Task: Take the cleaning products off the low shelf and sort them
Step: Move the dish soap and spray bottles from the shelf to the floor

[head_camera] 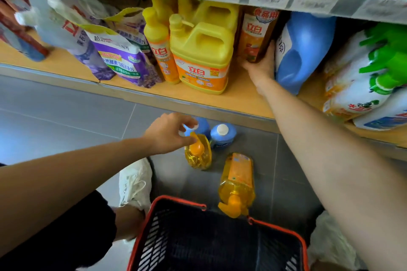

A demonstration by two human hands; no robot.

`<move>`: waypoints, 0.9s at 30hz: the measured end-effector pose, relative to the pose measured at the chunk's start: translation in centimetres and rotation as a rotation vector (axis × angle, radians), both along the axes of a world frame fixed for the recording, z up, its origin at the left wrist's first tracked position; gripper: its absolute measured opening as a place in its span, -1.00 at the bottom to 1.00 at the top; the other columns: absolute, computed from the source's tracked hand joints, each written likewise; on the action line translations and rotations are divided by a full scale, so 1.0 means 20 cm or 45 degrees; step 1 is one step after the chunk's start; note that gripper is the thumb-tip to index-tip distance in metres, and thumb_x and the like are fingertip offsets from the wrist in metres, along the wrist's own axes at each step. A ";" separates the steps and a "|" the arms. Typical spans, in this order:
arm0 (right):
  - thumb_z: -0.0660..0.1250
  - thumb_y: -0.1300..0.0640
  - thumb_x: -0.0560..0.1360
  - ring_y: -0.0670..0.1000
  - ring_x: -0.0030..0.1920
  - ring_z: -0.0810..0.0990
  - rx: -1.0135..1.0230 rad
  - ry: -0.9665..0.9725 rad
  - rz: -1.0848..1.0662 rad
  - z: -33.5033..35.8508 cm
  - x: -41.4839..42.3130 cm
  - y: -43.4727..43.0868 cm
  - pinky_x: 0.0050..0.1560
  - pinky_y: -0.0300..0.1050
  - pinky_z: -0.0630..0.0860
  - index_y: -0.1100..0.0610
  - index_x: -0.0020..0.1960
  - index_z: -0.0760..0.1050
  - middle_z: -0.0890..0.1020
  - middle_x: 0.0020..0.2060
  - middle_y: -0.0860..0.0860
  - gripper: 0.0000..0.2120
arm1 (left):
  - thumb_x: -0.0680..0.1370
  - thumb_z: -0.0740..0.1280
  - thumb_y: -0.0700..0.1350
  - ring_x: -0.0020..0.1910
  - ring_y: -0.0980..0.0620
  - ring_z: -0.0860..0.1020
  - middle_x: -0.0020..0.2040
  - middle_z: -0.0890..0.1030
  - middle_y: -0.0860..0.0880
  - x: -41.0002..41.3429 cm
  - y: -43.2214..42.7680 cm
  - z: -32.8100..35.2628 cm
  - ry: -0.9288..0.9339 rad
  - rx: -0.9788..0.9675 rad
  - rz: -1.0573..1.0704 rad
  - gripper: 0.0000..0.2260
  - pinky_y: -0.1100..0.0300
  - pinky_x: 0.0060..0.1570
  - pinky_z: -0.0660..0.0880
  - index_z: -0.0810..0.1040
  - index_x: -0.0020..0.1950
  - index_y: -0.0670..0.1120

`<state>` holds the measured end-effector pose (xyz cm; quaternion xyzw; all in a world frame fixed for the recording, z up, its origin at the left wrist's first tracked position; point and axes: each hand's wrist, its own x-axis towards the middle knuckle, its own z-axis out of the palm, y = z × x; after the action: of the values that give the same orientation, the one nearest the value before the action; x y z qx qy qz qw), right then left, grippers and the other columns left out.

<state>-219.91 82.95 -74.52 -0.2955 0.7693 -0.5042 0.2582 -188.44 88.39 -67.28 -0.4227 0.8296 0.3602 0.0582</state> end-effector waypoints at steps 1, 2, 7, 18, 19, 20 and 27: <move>0.64 0.04 0.30 0.04 0.49 0.36 -0.056 -0.027 -0.023 0.00 0.00 -0.03 0.51 0.01 0.29 0.15 0.62 0.03 0.36 0.52 0.10 0.11 | 0.50 0.51 -0.01 0.05 0.02 0.61 0.16 0.65 -0.01 -0.02 -0.03 0.03 0.042 -0.144 -0.041 -0.60 -0.01 0.10 0.58 0.59 0.32 -0.04; 0.64 0.07 0.30 0.05 0.47 0.39 -0.105 -0.052 -0.052 0.00 -0.01 -0.05 0.49 0.00 0.31 0.18 0.61 0.06 0.38 0.50 0.12 0.08 | 0.51 0.50 -0.03 0.07 -0.01 0.61 0.17 0.64 -0.03 -0.05 -0.07 0.07 0.103 -0.283 -0.063 -0.60 -0.02 0.08 0.57 0.59 0.32 -0.06; 0.62 0.16 0.32 0.07 0.40 0.47 -0.169 -0.127 -0.164 0.02 -0.01 -0.14 0.40 -0.05 0.41 0.24 0.56 0.14 0.46 0.43 0.16 -0.02 | 0.50 0.46 -0.05 0.27 -0.22 0.48 0.35 0.50 -0.18 -0.23 -0.25 0.24 0.258 -0.943 -0.106 -0.48 -0.10 0.18 0.48 0.48 0.44 -0.12; 0.68 0.04 0.23 0.06 0.15 0.64 -0.109 0.047 -0.185 0.02 -0.04 -0.18 0.15 -0.08 0.56 0.22 0.33 0.38 0.64 0.20 0.12 -0.20 | 0.47 0.46 0.02 0.46 -0.18 0.38 0.60 0.20 -0.10 -0.33 -0.33 0.23 0.353 -0.970 -0.088 -0.24 -0.10 0.07 0.60 0.22 0.61 0.03; 0.68 0.03 0.22 0.06 0.11 0.65 -0.129 0.040 -0.199 0.02 -0.02 -0.15 0.11 -0.06 0.58 0.21 0.28 0.38 0.66 0.15 0.11 -0.23 | 0.46 0.46 0.02 0.47 -0.18 0.37 0.60 0.21 -0.11 -0.33 -0.33 0.23 0.356 -0.974 -0.086 -0.24 -0.09 0.06 0.60 0.23 0.61 0.03; 0.67 0.00 0.21 0.06 0.07 0.67 -0.141 0.045 -0.217 0.01 0.00 -0.12 0.06 -0.05 0.59 0.19 0.25 0.39 0.68 0.11 0.09 -0.25 | 0.46 0.45 0.02 0.47 -0.18 0.37 0.60 0.22 -0.12 -0.33 -0.32 0.22 0.361 -0.977 -0.085 -0.25 -0.08 0.05 0.60 0.24 0.61 0.02; 0.63 -0.11 0.21 0.02 0.09 0.65 -0.164 0.042 -0.248 -0.01 0.17 0.27 0.03 -0.08 0.59 0.05 0.28 0.34 0.64 0.14 -0.01 -0.22 | 0.46 0.46 0.00 0.50 -0.20 0.32 0.61 0.16 -0.11 -0.33 -0.32 0.21 0.343 -0.961 -0.082 -0.20 -0.12 -0.03 0.63 0.17 0.63 0.05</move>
<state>-216.51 88.40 -74.81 -0.2435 0.7645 -0.5703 0.1760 -195.01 82.08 -63.04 -0.3373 0.9166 0.0804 -0.1991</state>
